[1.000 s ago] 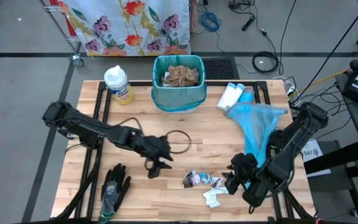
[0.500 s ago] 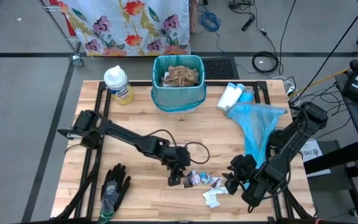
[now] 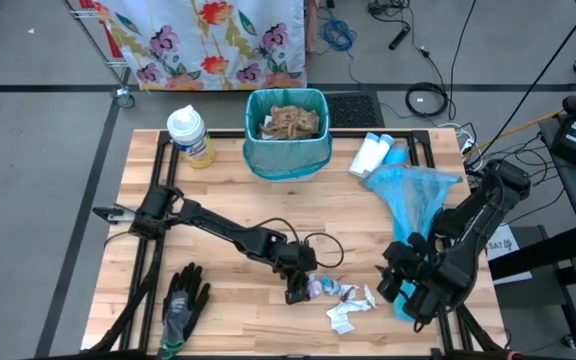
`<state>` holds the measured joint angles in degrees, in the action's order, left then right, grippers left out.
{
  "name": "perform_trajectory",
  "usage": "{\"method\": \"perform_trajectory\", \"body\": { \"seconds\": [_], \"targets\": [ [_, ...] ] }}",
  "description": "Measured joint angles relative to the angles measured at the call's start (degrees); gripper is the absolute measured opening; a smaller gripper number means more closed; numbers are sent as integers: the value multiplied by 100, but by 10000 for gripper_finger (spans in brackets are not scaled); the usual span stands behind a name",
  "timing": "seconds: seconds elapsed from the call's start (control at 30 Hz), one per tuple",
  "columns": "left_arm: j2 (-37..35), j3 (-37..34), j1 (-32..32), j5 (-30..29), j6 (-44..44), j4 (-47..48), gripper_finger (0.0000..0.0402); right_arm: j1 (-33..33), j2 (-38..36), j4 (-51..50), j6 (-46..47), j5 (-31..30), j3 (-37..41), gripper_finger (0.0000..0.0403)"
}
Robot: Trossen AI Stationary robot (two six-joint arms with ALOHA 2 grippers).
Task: Place trash/remove bag and relplace
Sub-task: Put the black-white paper into the white trash bin
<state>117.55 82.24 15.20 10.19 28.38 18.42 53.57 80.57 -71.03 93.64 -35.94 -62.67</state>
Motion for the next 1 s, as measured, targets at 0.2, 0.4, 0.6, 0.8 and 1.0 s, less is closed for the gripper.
{"method": "perform_trajectory", "body": {
  "seconds": [0.2,0.4,0.6,0.8,1.0],
  "targets": [
    [226,6,80,-73,596,11,161,74,-263,-201,-46,-79,0,176],
    [232,6,112,-276,932,-2,34,71,-376,-209,-291,-284,0,176],
    [71,432,50,-443,893,608,5,92,-378,-207,-306,-297,0,176],
    [-368,1377,-117,-1135,151,2131,3,91,-378,-125,-253,-304,0,176],
    [-1165,2102,-682,-1936,-990,3034,2,42,-374,250,-220,-328,2,176]
  ]
}}
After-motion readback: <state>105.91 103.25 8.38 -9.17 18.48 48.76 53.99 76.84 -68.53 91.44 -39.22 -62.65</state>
